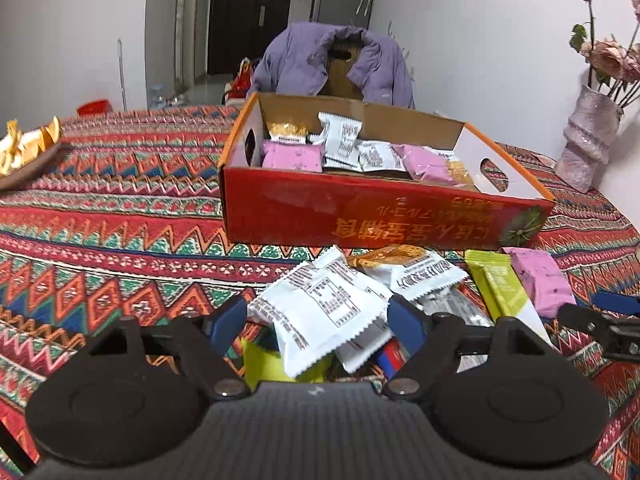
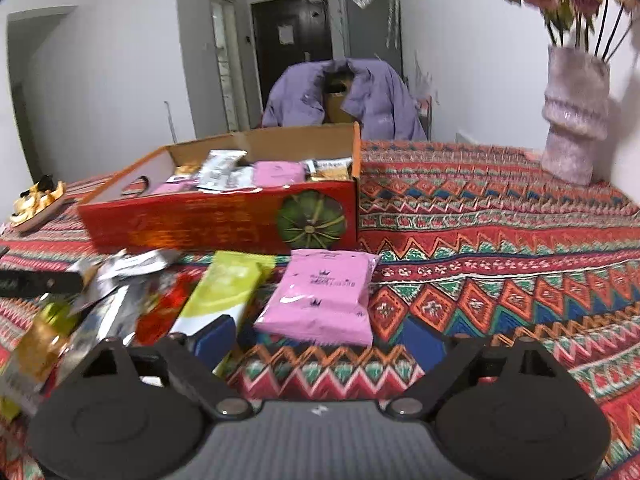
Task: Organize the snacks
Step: 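Grasp a white packet with the left tool while the right tool grasps a pink packet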
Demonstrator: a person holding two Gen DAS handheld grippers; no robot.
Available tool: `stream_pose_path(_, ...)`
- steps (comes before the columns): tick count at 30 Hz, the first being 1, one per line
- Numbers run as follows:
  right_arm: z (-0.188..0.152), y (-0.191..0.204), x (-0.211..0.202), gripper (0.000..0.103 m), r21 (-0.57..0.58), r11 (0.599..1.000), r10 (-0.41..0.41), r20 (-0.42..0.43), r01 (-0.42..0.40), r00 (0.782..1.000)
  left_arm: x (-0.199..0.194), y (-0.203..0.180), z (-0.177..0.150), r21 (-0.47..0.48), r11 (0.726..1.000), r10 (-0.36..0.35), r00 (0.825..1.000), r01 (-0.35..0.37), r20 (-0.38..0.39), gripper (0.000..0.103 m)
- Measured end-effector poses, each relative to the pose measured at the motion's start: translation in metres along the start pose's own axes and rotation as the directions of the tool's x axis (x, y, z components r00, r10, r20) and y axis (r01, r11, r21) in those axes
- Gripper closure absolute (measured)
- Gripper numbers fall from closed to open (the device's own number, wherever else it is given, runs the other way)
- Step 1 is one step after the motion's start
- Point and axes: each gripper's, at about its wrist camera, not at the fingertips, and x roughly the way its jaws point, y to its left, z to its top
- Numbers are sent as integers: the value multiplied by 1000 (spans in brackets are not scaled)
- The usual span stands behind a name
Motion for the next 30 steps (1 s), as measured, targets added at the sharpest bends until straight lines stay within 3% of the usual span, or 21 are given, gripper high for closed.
stream_pose_path(4, 10, 0, 27, 14, 7, 1000, -16, -16, 16, 1000, 15, 1, 3, -1, 1000, -12, 1000, 12, -13, 27)
stream_pose_path(7, 13, 2, 38, 26, 13, 999, -30, -15, 30, 999, 19, 3, 5, 2, 1000, -4, 1000, 4, 3, 45)
stream_pose_path(9, 14, -1, 42, 31, 37, 999, -21, -15, 22, 1000, 22, 7, 7, -5, 1000, -7, 1000, 7, 3, 71)
stream_pose_path(10, 14, -2, 43, 33, 46, 999, -18, -15, 19, 1000, 24, 9, 8, -12, 1000, -22, 1000, 22, -8, 79)
stream_pose_path(14, 15, -1, 45, 37, 29, 999, -31, -12, 32, 999, 23, 10, 8, 9, 1000, -27, 1000, 27, 10, 92)
stream_pose_path(17, 16, -1, 45, 40, 28, 999, -28, -15, 29, 999, 20, 8, 9, 15, 1000, -10, 1000, 10, 27, 90)
stream_pose_path(19, 16, -2, 43, 40, 27, 999, -31, -14, 32, 999, 20, 6, 9, 28, 999, 24, 999, -25, 45, 75)
stream_pose_path(21, 15, -3, 42, 40, 32, 999, -27, -13, 27, 1000, 17, 0, 9, 88, 994, 52, 995, -60, 84, 54)
stream_pose_path(22, 14, -4, 42, 40, 32, 999, -24, -13, 25, 1000, 16, -2, 11, 107, 993, 44, 994, -54, 97, 50)
stream_pose_path(28, 14, -3, 41, 40, 26, 1000, -13, -12, 13, 1000, 35, -3, 25, 145, 989, -40, 998, 32, 50, 48)
stream_pose_path(30, 14, -3, 41, 42, 24, 1000, -10, -10, 10, 1000, 38, -7, 25, 163, 986, -54, 997, 43, 61, 53)
